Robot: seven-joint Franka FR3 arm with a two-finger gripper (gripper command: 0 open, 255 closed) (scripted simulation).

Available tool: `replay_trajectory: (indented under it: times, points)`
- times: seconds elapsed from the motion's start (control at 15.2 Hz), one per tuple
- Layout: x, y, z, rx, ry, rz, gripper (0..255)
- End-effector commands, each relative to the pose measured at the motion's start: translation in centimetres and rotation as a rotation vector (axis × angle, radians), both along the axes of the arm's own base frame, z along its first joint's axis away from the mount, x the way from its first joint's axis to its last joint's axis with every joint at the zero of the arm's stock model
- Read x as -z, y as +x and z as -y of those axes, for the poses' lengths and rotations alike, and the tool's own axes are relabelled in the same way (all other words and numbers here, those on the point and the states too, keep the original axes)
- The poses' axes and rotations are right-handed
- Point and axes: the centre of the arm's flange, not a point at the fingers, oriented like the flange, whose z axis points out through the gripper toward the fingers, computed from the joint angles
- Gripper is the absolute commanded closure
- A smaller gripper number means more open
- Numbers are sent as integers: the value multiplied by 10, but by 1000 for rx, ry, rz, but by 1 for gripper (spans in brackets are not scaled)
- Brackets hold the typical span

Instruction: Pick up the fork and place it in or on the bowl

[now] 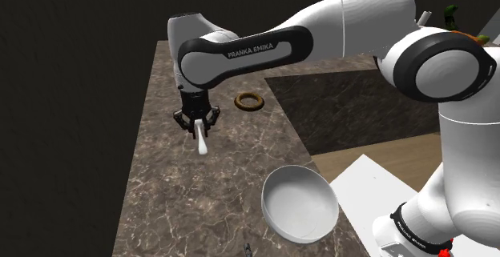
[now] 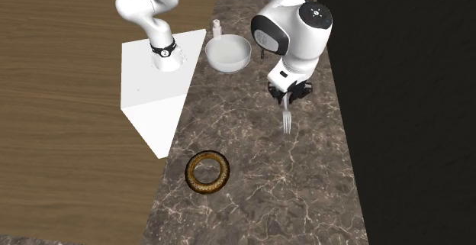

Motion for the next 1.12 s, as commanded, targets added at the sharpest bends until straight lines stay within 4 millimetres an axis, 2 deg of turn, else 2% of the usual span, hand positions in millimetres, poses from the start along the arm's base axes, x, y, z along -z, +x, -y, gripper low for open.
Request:
replay_trajectory:
  times: [0.0,0.92,1.06]
  points:
    - [-10,0,0,0,0,0,255]
    - [-82,0,0,0,0,0,255]
    - [-81,-26,7,0,0,0,255]
